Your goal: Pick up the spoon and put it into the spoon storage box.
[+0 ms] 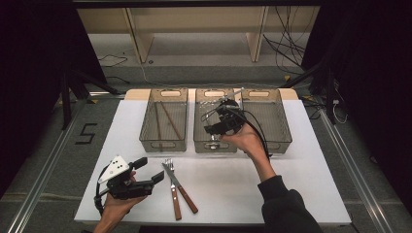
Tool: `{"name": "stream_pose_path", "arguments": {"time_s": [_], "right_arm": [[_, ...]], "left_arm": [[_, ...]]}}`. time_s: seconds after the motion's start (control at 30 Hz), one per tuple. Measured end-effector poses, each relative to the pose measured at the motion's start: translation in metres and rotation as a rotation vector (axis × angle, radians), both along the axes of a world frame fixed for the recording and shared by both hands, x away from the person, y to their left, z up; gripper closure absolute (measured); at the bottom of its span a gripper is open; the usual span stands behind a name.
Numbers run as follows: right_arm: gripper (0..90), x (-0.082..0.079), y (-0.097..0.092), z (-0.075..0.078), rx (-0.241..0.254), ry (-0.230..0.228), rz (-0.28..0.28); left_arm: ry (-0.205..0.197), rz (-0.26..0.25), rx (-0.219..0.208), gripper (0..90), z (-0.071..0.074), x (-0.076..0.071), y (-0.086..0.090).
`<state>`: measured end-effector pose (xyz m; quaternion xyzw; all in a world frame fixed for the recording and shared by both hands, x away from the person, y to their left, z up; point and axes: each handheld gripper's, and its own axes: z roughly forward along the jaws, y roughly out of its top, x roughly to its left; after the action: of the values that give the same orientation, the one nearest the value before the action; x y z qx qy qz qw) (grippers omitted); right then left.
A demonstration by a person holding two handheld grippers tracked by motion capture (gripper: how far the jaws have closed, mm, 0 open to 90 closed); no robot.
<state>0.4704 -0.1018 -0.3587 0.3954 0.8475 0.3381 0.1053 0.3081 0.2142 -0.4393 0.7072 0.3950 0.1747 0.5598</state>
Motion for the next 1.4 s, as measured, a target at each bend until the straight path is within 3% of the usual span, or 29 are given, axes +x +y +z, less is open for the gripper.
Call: {"name": "stream_pose_path", "arguments": {"time_s": [0.73, 1.4], "right_arm": [[26.8, -0.063, -0.023, -0.017, 0.061, -0.065, 0.034], [25.7, -0.111, -0.073, -0.046, 0.170, -0.134, -0.001]], "left_arm": [[0.005, 0.002, 0.001, 15.1, -0.001, 0.000, -0.001], [0.031, -0.022, 0.006, 15.1, -0.001, 0.001, -0.006]]}}
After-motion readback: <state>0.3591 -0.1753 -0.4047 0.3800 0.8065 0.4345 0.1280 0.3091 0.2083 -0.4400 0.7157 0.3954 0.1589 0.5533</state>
